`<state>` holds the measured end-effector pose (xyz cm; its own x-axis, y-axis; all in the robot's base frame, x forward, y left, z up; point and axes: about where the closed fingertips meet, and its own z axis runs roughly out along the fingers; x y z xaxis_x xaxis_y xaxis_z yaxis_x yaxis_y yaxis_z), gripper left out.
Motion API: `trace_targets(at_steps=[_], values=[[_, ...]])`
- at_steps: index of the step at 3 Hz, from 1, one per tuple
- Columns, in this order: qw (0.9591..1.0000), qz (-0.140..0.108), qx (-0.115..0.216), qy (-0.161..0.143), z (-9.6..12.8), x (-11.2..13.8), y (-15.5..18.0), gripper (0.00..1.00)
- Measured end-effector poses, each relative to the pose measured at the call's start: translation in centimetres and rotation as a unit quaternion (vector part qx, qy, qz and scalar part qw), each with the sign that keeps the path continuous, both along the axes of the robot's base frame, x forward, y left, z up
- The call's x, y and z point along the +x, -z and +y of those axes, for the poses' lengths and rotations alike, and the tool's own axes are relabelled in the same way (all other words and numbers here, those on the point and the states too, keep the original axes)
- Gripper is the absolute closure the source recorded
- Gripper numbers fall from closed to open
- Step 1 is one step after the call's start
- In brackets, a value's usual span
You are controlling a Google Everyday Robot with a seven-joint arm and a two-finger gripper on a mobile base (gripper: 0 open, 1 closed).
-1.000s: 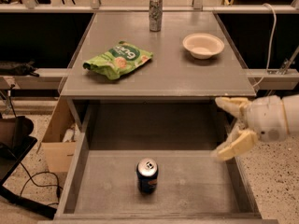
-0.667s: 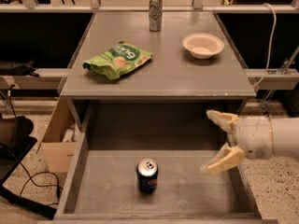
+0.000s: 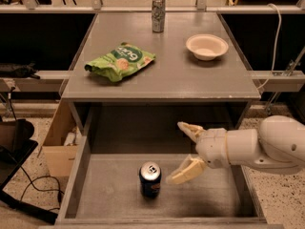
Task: Pick pepsi can from top drawer and place on counter
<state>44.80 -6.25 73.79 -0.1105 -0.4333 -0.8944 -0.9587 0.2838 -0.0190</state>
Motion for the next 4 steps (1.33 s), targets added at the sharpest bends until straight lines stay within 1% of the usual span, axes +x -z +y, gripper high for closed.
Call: trace_targets(at_steps=[1,2,3,4], values=[[0.9999,-0.009,-0.001,-0.011,2.6,-0.4,0.6,0.0],[0.9997,-0.003,0.013,-0.021,4.3,-1.4,1.9,0.0],[0.999,-0.004,0.014,-0.041,6.1,-2.1,3.1,0.0],[0.9986,-0.007,0.004,-0.052,7.4,-2.5,5.0,0.0]])
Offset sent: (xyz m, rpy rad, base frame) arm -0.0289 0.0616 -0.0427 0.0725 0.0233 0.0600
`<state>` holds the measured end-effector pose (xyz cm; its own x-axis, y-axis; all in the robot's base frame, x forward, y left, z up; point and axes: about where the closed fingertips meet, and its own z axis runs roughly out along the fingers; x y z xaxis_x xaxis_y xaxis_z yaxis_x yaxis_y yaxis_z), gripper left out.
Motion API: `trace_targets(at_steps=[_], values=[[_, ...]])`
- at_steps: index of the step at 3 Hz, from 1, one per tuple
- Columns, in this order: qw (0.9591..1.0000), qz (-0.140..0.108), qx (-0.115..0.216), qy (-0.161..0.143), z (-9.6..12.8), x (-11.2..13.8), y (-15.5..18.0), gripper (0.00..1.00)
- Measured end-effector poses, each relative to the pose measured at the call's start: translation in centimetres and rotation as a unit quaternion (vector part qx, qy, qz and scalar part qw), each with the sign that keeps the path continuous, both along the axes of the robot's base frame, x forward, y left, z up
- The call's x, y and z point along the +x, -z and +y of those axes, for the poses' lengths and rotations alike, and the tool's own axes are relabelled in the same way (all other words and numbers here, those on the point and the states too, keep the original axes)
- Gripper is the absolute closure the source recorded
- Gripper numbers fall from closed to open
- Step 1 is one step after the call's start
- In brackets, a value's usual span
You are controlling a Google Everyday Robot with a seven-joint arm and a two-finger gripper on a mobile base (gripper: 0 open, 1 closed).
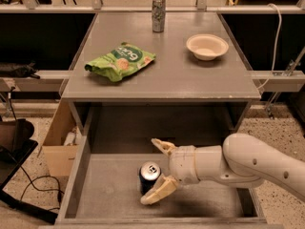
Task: Pick pepsi can from top drawer and place on counter
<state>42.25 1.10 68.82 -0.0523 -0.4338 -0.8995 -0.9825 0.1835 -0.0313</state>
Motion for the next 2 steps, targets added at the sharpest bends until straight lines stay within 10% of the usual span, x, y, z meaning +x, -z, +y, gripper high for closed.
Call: trace_targets(at_steps=[2], values=[[0.9998,0.001,-0.019,0.001,0.05,-0.29,3.36,0.5]])
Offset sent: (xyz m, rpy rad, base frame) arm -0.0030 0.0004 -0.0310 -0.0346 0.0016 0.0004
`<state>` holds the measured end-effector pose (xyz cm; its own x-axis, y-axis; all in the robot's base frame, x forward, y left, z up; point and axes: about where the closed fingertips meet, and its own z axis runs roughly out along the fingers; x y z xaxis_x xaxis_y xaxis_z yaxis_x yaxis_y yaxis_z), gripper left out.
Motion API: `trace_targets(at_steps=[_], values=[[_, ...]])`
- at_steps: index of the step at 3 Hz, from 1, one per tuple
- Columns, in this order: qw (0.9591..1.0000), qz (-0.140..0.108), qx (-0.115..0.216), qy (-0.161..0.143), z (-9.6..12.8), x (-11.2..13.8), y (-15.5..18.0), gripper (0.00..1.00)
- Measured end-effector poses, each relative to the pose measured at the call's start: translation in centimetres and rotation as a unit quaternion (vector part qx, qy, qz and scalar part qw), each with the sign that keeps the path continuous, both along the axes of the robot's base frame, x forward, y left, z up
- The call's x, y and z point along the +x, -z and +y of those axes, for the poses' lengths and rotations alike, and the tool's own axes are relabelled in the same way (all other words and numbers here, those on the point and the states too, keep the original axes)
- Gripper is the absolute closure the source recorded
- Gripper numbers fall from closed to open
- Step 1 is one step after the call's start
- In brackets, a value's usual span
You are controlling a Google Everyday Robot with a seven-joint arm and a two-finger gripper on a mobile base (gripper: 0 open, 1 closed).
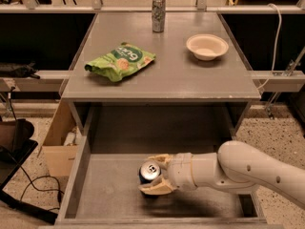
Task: Pick pepsi can from top drawer and place on counter
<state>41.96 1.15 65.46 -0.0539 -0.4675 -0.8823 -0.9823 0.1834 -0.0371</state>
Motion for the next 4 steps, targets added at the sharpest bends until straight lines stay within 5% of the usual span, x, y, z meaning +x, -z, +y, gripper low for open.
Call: trace_targets(at_steps=[2,3,4], values=[[1.0,0.0,-0.002,-0.001,0.1,-0.1,-0.2,0.96],[0.9997,-0.004,-0.022,-0.004,0.7,-0.1,-2.9,1.0],[0.9981,-0.01,-0.061,-0.008,1.9,1.1,-10.3,1.0]])
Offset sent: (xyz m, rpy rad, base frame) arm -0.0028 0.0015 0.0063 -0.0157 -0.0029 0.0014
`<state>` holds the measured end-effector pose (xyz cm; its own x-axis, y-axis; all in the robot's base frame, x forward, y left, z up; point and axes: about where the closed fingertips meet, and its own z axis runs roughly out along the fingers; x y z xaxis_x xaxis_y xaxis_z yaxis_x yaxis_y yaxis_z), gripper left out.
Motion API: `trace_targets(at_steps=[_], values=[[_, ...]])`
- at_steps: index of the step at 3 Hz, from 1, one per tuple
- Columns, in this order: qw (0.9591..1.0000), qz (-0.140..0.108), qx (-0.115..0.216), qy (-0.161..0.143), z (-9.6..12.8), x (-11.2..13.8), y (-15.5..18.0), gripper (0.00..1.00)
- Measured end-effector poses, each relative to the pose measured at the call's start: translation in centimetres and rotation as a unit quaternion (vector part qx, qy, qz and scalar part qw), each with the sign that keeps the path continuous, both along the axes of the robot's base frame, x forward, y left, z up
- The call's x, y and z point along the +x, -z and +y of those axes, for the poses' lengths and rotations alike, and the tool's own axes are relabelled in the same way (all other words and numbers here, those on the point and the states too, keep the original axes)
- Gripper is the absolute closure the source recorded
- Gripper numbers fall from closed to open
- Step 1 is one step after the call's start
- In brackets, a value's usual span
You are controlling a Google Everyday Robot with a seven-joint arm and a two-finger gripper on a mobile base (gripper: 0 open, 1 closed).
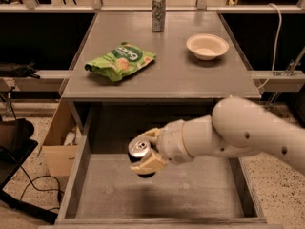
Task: Pick pepsi can from top drawer and place on counter
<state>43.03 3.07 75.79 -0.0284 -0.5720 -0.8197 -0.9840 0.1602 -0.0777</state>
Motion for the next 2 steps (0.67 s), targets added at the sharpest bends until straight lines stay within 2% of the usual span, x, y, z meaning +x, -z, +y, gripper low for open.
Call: trace_targets(at_steps=[1,2], values=[[0.998,-0.038,-0.051,0.0,0.6,1.9,-8.6,1.0],[0.9934,-0.074,-0.087,0.015,0.7,5.3,-16.1,1.0]])
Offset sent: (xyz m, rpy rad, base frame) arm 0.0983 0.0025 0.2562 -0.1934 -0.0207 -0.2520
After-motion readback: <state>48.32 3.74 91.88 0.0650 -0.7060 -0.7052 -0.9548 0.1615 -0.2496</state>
